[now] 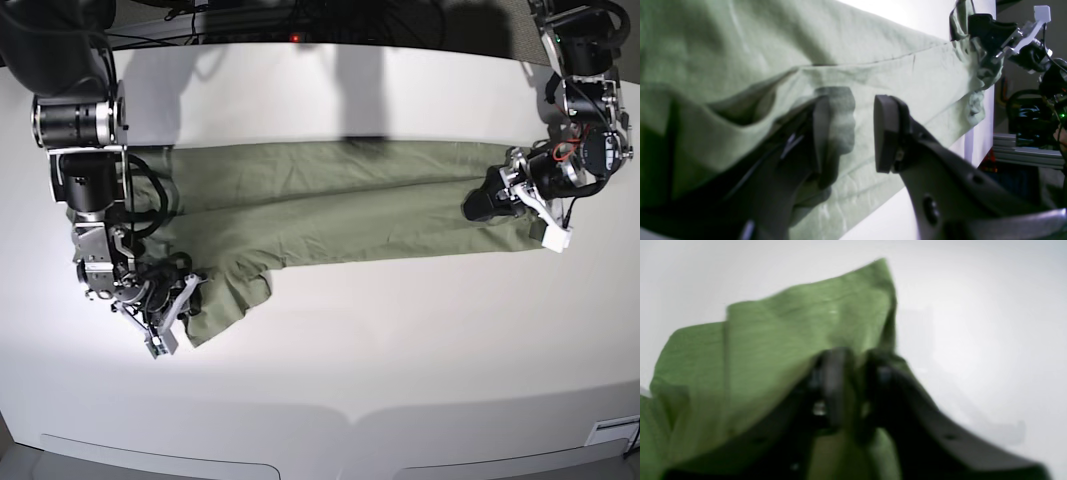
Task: Fold the T-shirt properly
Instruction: 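Open the right gripper and move it to the strip's end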
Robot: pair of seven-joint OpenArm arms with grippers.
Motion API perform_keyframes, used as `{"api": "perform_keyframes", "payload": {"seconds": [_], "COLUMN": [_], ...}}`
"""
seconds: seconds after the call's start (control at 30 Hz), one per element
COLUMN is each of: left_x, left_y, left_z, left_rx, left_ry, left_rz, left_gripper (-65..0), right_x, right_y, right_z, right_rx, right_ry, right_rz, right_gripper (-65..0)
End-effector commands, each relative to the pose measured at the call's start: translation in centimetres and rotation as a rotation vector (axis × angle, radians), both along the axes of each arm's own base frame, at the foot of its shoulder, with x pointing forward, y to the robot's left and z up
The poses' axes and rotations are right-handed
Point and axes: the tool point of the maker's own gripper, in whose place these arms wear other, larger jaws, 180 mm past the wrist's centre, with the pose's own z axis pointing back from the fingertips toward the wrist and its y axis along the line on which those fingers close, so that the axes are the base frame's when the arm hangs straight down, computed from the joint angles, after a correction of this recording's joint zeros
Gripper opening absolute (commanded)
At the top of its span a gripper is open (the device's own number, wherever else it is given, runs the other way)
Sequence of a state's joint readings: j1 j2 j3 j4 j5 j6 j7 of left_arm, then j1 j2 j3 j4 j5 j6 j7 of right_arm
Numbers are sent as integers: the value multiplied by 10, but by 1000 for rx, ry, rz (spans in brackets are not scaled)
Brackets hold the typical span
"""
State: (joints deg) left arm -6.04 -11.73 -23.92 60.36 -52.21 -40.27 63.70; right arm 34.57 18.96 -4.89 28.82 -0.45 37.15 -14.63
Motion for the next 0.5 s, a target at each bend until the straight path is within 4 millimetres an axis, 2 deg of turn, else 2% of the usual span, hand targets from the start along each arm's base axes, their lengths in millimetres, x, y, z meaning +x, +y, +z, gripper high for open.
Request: {"api": "perform_keyframes", "payload": {"seconds": [0.0, 0.13, 0.27, 0.37, 0.47], "left_x": [5, 4, 4, 5, 5], "left_y": [5, 5, 5, 5, 5], "left_z": [5, 5, 5, 5, 5], "left_rx": [17, 17, 18, 17, 17], "left_ry": [-6, -6, -6, -6, -6], "left_rz": [-11, -11, -11, -10, -10], "left_gripper": [-427, -427, -427, -427, -427], "right_x": [-6, 4, 15, 17, 11], "right_y": [-17, -14, 3, 12, 19], "right_z": [-2, 12, 39, 54, 64], "right_rx": [-80, -97, -59, -60, -67], "right_ry": [56, 30, -3, -28, -83], "right_rz": [-1, 16, 62, 92, 125], "right_gripper": [-650, -650, -650, -650, -650]}}
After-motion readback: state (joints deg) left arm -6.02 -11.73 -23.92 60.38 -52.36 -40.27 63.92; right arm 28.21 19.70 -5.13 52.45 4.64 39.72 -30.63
